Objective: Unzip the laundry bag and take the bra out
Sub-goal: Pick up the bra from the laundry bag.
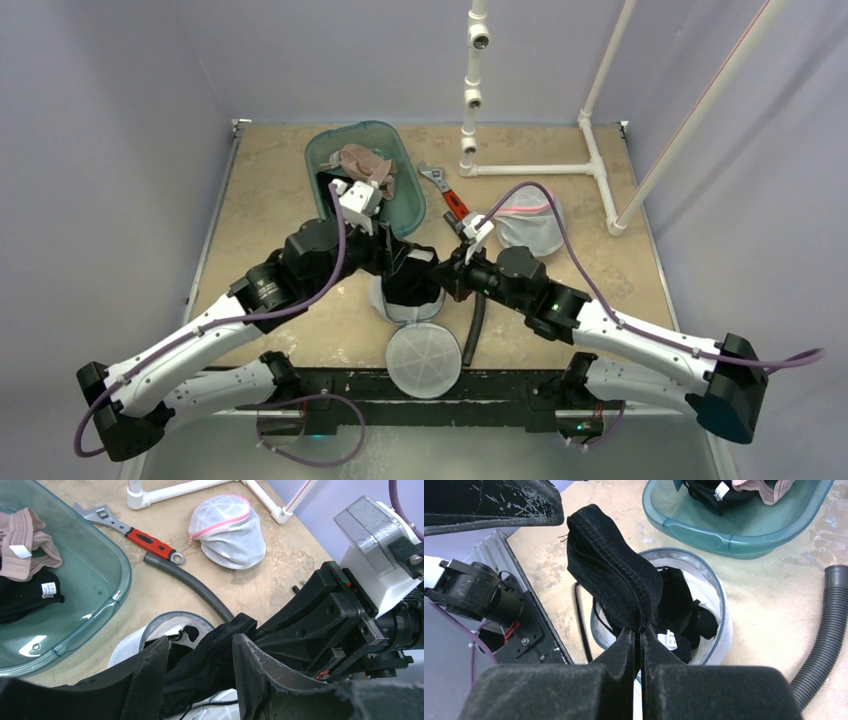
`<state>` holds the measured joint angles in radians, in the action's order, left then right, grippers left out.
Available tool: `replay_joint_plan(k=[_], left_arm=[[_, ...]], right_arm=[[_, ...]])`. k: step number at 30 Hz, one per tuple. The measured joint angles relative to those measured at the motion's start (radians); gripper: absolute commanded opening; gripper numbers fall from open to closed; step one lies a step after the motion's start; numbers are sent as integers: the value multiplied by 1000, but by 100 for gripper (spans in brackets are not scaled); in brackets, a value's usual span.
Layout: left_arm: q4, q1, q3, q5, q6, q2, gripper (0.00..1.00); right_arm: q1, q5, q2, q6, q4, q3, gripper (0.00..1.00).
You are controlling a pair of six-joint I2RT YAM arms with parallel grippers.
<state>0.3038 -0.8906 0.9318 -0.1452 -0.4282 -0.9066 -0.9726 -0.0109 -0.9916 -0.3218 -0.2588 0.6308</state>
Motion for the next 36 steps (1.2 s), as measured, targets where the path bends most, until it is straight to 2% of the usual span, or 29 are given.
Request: replay_joint_plan(k=[22,36], left_arm=[[4,0,0,-178,-7,159,56],[-19,0,-14,-222,-3,246,59]], right_arm=[[0,-2,91,69,166,229,0],[0,-2,108,95,214,362,0]])
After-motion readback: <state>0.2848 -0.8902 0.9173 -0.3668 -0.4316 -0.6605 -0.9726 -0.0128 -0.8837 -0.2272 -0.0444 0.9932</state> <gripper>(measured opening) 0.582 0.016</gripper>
